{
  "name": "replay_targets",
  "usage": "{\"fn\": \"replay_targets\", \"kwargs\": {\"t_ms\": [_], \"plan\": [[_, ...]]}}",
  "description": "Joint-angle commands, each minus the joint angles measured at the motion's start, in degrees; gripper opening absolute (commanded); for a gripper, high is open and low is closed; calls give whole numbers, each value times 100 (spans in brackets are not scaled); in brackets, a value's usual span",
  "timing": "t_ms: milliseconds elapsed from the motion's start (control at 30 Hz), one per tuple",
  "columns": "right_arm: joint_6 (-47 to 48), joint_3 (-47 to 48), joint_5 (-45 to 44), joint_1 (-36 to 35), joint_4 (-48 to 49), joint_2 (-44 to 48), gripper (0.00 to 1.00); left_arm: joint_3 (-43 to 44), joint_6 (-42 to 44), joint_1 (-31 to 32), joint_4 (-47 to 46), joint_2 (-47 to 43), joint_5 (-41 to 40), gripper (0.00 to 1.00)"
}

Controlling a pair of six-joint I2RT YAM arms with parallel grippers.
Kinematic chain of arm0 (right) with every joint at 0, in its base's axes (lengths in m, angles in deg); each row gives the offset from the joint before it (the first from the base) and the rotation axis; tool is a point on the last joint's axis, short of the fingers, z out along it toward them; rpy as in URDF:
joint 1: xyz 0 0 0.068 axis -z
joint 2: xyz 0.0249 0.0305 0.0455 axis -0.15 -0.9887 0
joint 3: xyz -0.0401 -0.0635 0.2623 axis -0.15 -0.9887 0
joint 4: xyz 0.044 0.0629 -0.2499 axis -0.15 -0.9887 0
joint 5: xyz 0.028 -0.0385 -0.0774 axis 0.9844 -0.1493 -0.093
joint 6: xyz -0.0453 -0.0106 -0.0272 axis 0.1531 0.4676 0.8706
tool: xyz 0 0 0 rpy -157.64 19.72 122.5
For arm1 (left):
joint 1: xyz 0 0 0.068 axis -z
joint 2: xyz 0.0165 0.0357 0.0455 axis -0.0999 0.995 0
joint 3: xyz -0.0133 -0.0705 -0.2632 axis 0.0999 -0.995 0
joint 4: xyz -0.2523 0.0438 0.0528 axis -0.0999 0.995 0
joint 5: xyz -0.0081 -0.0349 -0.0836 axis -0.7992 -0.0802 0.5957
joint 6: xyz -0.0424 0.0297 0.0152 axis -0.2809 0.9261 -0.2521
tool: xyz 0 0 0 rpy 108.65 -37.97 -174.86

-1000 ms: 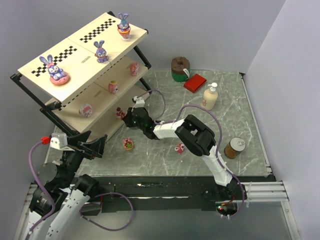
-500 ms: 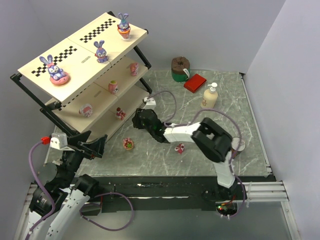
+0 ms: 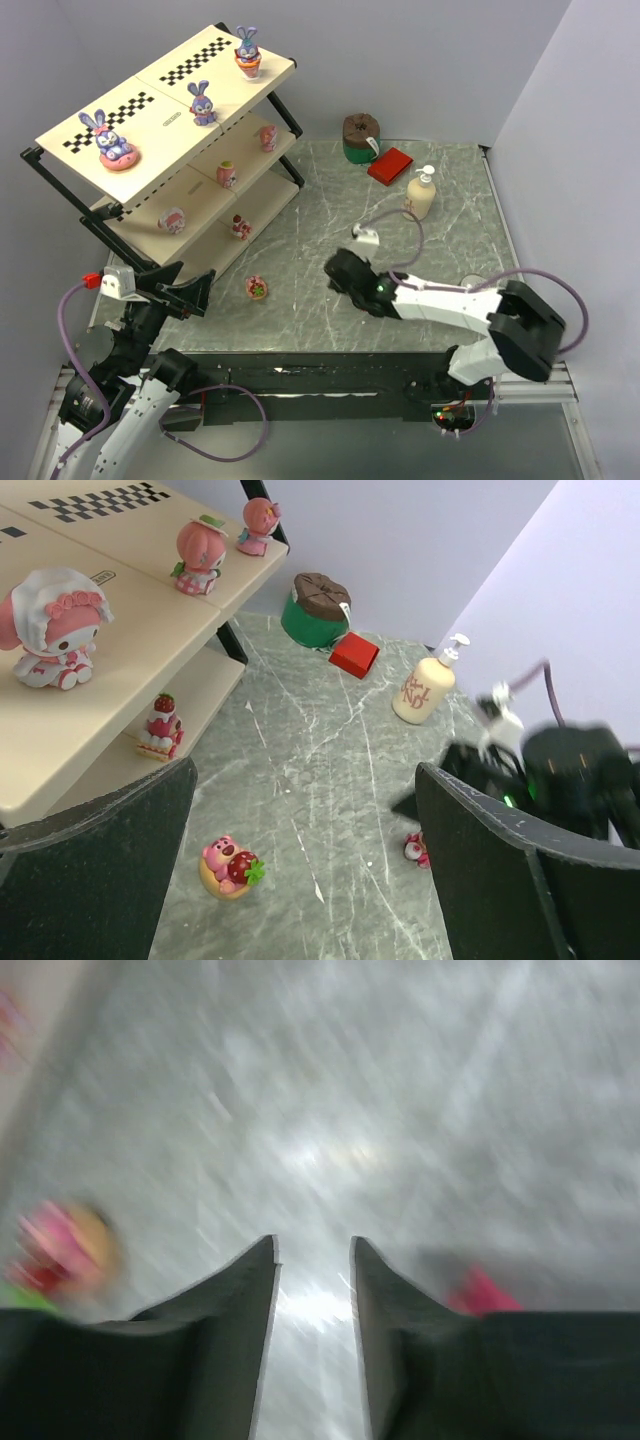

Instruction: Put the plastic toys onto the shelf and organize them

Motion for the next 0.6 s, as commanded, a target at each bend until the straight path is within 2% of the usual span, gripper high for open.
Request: {"fn": "replay_targets", "kwargs": {"t_ms": [0, 100, 167, 300, 433, 567], "plan": [[-199, -981, 622, -182, 239, 795, 26, -14, 47, -2, -191, -506, 116, 96], [-365, -1308, 597, -235, 197, 901, 10, -23, 38, -2, -191, -515, 116, 96], [-471, -1361, 571, -270, 136, 831, 6, -14, 38, -2, -191, -515, 124, 97], [-760, -1458, 465, -314, 65, 559, 4, -14, 38, -2, -182, -515, 116, 96], [-1488, -1616, 202, -332, -137, 339, 0, -23, 38, -2, -182, -550, 116, 96], [-2070, -1871, -79, -323, -242, 294, 0, -23, 47, -2, -173, -550, 107, 96]]}}
